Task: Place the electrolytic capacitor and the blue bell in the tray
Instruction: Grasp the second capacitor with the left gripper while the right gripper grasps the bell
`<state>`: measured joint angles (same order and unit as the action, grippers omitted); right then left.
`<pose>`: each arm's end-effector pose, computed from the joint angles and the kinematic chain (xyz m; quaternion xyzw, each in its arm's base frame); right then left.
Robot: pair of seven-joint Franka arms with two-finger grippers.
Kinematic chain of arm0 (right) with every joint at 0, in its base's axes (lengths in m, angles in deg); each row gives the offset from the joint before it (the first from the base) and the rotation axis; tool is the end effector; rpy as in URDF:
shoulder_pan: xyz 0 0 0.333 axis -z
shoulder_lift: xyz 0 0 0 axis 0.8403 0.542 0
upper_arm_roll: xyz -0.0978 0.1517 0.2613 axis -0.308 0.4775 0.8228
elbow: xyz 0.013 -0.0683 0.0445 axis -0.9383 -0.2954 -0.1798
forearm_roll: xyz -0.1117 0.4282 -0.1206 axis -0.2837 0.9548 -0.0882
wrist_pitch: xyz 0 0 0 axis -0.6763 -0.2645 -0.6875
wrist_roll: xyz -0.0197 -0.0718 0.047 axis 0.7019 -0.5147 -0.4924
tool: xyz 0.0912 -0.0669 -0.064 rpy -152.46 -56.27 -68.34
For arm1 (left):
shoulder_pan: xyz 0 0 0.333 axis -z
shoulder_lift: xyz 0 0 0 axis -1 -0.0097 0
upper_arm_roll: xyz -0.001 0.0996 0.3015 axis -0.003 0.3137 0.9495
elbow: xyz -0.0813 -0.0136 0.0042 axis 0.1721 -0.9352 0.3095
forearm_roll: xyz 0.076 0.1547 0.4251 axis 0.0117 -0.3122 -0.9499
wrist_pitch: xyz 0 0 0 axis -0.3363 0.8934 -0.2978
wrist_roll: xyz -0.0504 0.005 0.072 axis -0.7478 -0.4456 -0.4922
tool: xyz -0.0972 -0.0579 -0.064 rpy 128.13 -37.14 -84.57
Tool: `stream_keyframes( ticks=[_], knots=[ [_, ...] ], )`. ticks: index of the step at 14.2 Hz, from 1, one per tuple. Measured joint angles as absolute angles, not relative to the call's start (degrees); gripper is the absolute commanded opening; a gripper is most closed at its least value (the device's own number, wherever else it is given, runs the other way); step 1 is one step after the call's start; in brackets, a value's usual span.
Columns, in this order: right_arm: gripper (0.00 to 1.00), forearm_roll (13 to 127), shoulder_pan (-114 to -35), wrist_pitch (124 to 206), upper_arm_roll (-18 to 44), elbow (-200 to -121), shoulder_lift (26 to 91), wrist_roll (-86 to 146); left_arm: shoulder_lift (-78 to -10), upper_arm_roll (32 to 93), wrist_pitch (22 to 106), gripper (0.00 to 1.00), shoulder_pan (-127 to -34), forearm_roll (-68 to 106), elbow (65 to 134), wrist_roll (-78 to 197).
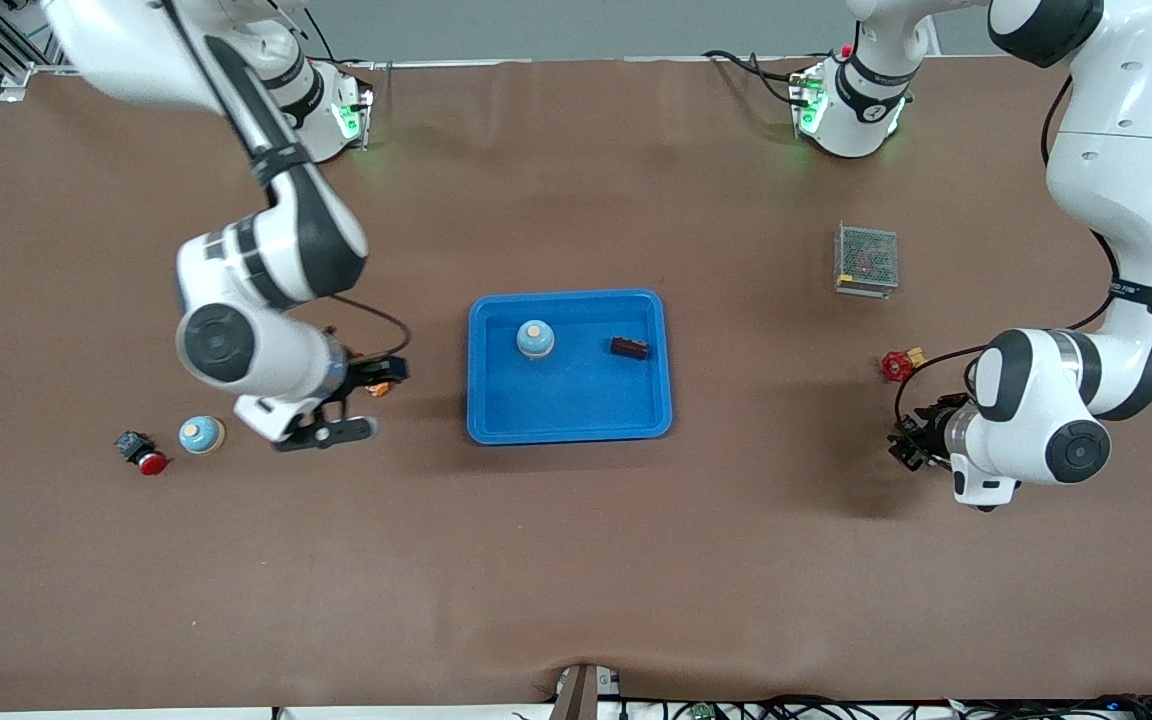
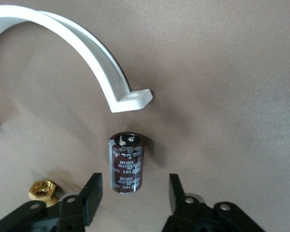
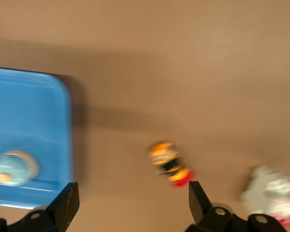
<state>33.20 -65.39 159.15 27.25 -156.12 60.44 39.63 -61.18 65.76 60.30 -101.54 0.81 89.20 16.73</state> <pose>0.6788 0.1996 0.2882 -0.9901 -0.1032 0.0939 0.0162 0.7100 -0.0097 0.1268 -0.9161 -0.3703 0.1474 0.0431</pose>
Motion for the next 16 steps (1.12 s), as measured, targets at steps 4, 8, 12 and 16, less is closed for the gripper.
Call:
stream_keyframes(
  ticks=[4, 8, 12, 16],
  knots=[
    [1.00, 28.65, -62.19, 161.26, 27.29, -156.19, 60.73, 32.66, -61.51, 65.81, 60.31, 0.58, -101.72, 0.81, 89.22, 18.05],
    [1.00, 28.22, -58.32, 164.02, 27.23, -156.34, 61.26, 21.40, -61.82, 65.83, 60.32, 0.44, -103.19, 0.81, 89.23, 19.66],
    [1.00, 27.80, -52.68, 167.86, 27.20, -156.35, 63.00, 7.85, -62.04, 65.76, 60.36, 0.19, -103.24, 0.81, 89.23, 19.67],
    [1.00, 26.50, -50.49, 169.09, 27.23, -156.35, 64.02, -1.26, -62.04, 65.75, 60.37, 0.00, -103.24, 0.82, 89.19, 19.67]
  ],
)
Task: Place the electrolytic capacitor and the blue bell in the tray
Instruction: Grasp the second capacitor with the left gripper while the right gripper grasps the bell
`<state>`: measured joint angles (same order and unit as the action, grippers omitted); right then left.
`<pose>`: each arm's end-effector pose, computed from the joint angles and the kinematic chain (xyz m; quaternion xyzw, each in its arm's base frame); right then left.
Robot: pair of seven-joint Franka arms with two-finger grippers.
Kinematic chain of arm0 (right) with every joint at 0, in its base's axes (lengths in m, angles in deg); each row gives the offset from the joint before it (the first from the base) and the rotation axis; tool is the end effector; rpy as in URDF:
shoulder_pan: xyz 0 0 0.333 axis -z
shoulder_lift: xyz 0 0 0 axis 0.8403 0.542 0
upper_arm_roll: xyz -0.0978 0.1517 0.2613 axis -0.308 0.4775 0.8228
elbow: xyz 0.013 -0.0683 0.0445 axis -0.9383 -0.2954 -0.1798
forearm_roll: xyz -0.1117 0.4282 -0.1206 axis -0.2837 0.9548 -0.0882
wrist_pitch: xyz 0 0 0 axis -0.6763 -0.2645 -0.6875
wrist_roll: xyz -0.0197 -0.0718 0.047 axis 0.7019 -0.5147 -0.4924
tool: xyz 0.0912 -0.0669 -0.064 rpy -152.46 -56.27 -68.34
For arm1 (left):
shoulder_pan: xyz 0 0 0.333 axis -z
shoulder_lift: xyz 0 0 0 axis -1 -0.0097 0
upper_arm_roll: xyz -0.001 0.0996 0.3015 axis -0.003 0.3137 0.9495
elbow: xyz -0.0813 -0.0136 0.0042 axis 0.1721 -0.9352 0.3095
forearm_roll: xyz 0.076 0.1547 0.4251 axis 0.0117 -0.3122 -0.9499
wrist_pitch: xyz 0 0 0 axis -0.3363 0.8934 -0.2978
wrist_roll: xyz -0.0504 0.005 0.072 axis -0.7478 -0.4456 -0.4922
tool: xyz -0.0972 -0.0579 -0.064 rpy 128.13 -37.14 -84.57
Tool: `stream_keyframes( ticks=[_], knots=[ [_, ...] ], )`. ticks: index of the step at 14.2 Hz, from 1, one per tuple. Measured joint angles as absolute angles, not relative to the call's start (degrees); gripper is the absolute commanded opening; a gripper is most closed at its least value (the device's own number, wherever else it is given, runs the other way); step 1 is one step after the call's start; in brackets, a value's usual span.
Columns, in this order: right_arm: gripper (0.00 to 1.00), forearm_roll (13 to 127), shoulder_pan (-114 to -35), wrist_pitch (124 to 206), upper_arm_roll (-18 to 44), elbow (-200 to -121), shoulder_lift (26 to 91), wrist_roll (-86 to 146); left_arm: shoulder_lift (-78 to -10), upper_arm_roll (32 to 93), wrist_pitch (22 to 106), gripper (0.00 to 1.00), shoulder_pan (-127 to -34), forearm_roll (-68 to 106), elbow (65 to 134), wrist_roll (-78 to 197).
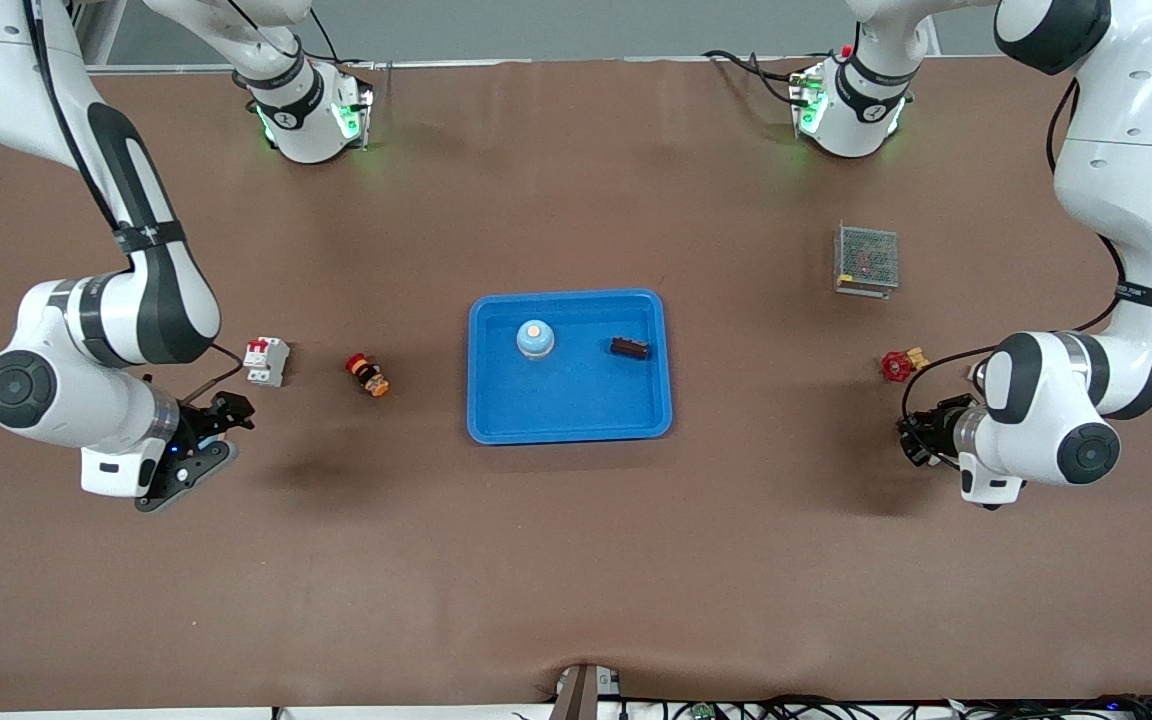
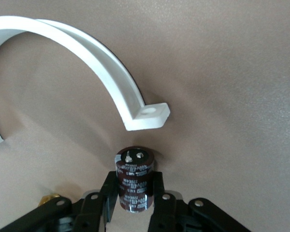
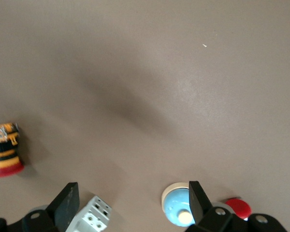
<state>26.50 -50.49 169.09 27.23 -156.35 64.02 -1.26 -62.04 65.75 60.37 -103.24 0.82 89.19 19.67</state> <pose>0.7269 0.0102 0.2539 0.9362 0.3494 -0.0369 0.0016 0.7072 0.0105 0.1165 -0.9191 -0.3599 0.1558 0.0377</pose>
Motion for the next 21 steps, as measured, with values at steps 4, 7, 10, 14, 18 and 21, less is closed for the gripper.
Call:
stream_keyframes(
  ticks=[4, 7, 10, 14, 18, 21],
  knots=[
    [1.00, 25.82, -47.27, 172.76, 27.20, -157.27, 64.77, -12.98, -61.62, 64.68, 60.30, 0.00, -102.82, 0.87, 88.14, 19.48],
    [1.00, 25.79, -43.38, 174.48, 27.20, -158.00, 65.97, -20.44, -59.54, 63.49, 58.16, 0.00, -101.05, 0.96, 87.24, 15.69],
    [1.00, 25.79, -41.05, 175.44, 27.21, -158.68, 67.14, -24.18, -56.50, 60.30, 56.21, 0.00, -100.18, 0.98, 86.40, 9.22],
    [1.00, 25.79, -39.95, 182.02, 27.24, -163.25, 67.98, -25.31, -55.08, 54.88, 55.72, 0.00, -100.01, 1.01, 85.97, -0.25],
    [1.00, 25.79, -39.47, 186.66, 27.24, -167.36, 68.39, -25.32, -55.07, 48.40, 55.72, 0.00, -99.38, 1.02, 84.97, -13.19],
    [1.00, 25.79, -39.08, 189.59, 27.25, -169.25, 68.62, -25.32, -55.22, 47.35, 55.81, 0.00, -95.43, 1.07, 83.86, -22.45]
  ],
)
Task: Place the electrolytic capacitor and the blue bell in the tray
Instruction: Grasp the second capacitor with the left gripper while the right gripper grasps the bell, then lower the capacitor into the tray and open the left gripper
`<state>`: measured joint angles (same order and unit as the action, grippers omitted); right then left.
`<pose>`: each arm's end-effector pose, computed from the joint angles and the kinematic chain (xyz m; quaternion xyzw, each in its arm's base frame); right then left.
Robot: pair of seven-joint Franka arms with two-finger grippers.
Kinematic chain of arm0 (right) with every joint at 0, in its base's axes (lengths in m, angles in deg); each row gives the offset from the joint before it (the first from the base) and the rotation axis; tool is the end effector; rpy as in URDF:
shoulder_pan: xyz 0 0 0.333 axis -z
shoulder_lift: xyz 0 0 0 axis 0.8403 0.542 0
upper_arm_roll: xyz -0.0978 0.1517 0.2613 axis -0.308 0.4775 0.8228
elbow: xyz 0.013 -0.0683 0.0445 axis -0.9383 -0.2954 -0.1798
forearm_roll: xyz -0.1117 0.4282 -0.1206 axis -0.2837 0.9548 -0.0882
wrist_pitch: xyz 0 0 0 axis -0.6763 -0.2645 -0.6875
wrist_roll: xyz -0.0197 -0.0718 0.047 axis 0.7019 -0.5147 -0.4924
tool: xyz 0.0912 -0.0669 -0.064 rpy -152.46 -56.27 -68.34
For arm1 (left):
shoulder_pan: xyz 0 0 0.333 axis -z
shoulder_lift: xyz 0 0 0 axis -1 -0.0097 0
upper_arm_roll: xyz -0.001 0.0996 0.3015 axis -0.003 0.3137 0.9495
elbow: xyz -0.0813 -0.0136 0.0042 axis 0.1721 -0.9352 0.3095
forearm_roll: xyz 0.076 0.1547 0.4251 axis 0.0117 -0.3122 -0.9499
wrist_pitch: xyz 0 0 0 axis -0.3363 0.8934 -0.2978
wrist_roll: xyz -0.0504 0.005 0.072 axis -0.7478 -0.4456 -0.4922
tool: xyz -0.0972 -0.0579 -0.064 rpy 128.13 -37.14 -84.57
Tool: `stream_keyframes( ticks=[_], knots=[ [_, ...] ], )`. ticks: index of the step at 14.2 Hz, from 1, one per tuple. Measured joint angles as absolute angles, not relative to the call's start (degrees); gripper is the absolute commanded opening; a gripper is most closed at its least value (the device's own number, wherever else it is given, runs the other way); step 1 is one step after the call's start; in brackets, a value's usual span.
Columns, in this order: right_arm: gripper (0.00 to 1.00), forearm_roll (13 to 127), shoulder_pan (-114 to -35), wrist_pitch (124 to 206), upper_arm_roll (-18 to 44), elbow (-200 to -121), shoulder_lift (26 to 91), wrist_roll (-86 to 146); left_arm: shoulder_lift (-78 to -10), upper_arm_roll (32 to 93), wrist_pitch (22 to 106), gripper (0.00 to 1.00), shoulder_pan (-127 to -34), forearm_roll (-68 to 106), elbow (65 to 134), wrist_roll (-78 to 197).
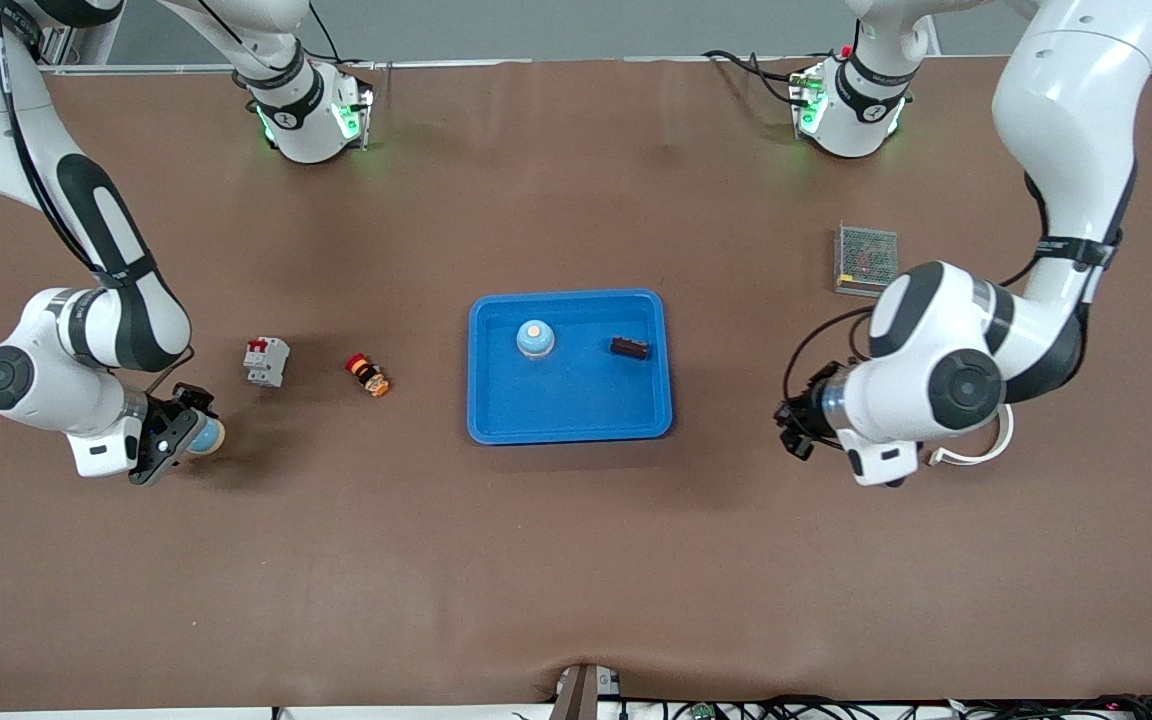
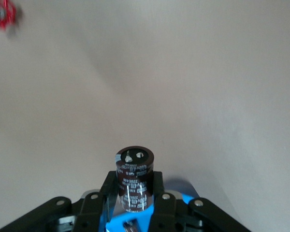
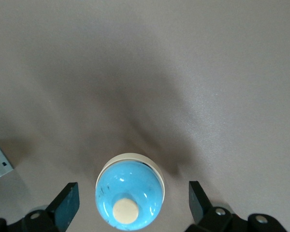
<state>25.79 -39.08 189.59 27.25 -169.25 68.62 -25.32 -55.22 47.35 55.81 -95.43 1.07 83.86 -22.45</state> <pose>0.6695 -0.1111 0.1218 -0.8856 -0.4644 0.0052 0.0054 0.6971 -0.2778 0.2886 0.8504 0.5137 -0.1137 0.0076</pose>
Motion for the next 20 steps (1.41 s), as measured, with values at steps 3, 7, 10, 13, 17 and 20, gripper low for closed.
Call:
stream_keyframes(
  ticks=[3, 7, 10, 13, 17, 20],
  knots=[
    [1.00, 25.79, -38.64, 190.97, 27.26, -170.03, 69.25, -25.38, -56.04, 47.34, 59.29, 0.00, -90.40, 1.08, 83.55, -30.58],
    [1.00, 25.79, -38.14, 191.46, 27.26, -170.13, 69.80, -26.32, -57.81, 47.36, 62.26, 0.00, -86.20, 1.10, 81.77, -38.09],
    [1.00, 25.79, -38.05, 191.74, 27.26, -170.33, 69.93, -26.53, -59.42, 47.40, 64.71, 0.00, -83.53, 1.14, 80.93, -45.12],
    [1.00, 25.79, -38.05, 191.83, 27.27, -170.45, 70.08, -26.58, -60.94, 47.64, 66.81, 0.00, -80.48, 1.14, 80.85, -50.49],
    [1.00, 25.79, -38.04, 191.95, 27.28, -170.47, 70.49, -26.59, -63.78, 48.39, 69.53, 0.00, -77.38, 1.14, 80.83, -54.72],
    [0.89, 25.79, -38.04, 192.28, 27.30, -170.47, 70.80, -26.60, -66.13, 48.67, 69.98, 0.00, -77.09, 1.14, 80.85, -56.14]
  ],
)
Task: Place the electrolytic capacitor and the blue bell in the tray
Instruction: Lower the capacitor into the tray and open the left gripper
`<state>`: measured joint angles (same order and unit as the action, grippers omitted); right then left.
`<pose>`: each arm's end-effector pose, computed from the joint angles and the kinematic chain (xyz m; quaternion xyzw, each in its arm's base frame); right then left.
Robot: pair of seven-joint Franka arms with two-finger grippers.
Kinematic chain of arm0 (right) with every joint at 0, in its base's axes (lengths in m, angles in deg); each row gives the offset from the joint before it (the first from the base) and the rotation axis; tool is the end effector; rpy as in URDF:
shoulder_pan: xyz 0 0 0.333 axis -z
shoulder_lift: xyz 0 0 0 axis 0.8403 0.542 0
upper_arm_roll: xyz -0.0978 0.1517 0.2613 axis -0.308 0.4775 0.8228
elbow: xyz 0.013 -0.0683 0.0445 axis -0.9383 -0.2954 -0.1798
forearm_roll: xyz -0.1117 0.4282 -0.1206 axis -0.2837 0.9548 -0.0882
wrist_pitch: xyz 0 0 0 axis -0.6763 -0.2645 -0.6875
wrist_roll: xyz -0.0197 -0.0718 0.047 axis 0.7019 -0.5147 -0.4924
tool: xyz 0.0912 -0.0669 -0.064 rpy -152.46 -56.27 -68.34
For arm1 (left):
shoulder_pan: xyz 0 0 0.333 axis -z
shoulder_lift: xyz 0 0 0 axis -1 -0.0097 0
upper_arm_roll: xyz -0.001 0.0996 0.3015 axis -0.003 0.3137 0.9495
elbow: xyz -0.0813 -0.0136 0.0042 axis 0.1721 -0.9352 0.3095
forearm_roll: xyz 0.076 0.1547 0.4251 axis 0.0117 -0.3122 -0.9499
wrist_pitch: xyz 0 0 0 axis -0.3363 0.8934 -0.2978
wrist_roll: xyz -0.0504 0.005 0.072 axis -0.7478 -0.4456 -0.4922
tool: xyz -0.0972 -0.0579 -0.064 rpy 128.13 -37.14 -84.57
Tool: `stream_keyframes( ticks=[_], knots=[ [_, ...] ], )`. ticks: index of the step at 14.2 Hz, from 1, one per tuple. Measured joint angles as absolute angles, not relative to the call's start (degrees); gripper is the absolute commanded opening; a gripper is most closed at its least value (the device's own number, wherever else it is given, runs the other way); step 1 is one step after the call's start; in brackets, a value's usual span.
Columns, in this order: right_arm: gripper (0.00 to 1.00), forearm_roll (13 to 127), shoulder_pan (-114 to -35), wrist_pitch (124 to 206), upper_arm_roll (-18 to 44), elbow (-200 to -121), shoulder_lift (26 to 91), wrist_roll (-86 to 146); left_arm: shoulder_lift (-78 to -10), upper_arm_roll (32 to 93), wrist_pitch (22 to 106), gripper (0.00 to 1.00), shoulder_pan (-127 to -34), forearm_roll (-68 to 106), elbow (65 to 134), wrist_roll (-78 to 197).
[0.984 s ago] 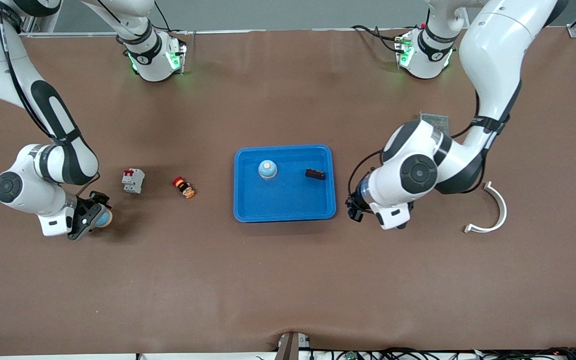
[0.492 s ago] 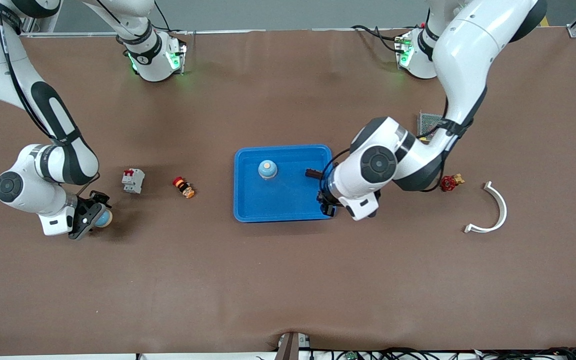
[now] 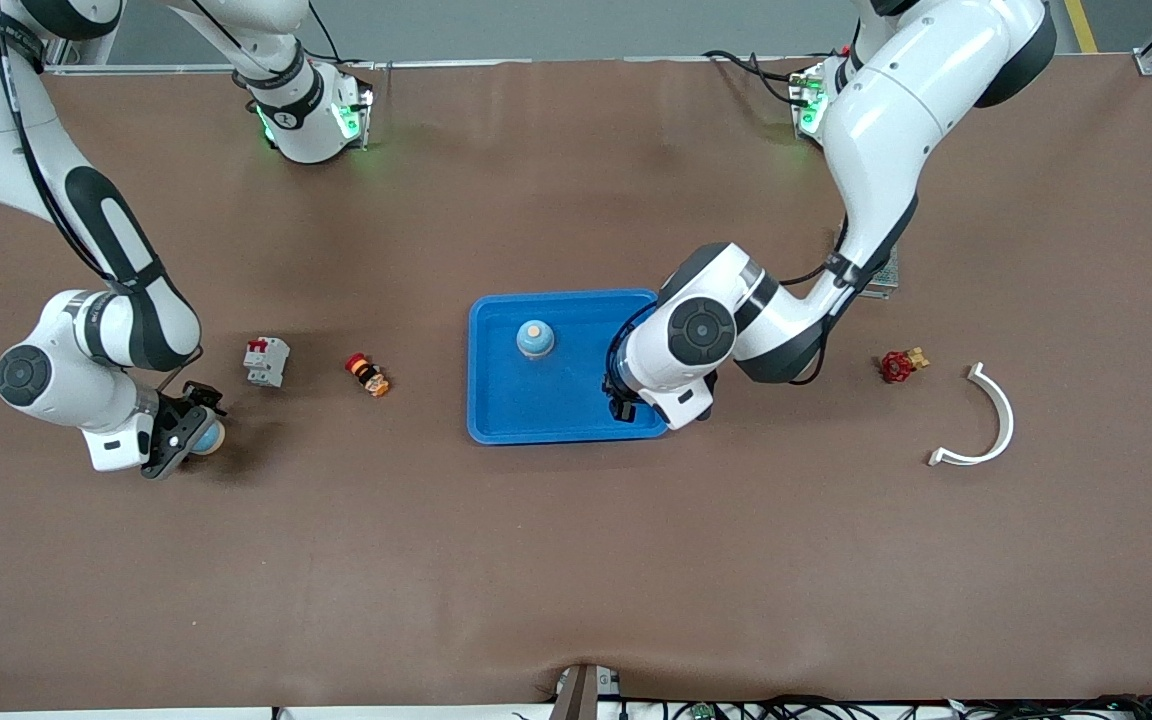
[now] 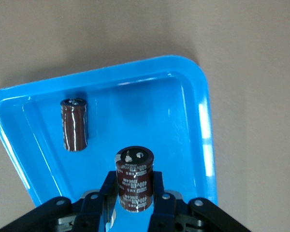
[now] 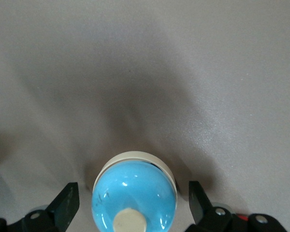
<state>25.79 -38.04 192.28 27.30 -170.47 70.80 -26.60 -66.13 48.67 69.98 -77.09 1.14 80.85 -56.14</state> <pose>0.6564 -0.1178 0.0916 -0.8840 -0.4672 0.0065 0.0133 0.6121 -0.4884 0.1972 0.7464 0.6509 -0.1364 0.0251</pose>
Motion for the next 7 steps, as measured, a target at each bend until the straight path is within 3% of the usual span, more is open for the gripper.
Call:
stream_keyframes(
  ticks=[5, 7],
  knots=[
    [0.50, 25.79, -37.86, 192.79, 27.32, -170.27, 70.72, -26.61, -70.48, 49.08, 71.99, 0.00, -77.43, 1.14, 80.86, -56.57],
    [0.46, 25.79, -37.76, 192.76, 27.42, -170.28, 70.71, -26.61, -71.66, 49.20, 72.42, 0.00, -77.38, 1.14, 80.92, -56.57]
  ],
)
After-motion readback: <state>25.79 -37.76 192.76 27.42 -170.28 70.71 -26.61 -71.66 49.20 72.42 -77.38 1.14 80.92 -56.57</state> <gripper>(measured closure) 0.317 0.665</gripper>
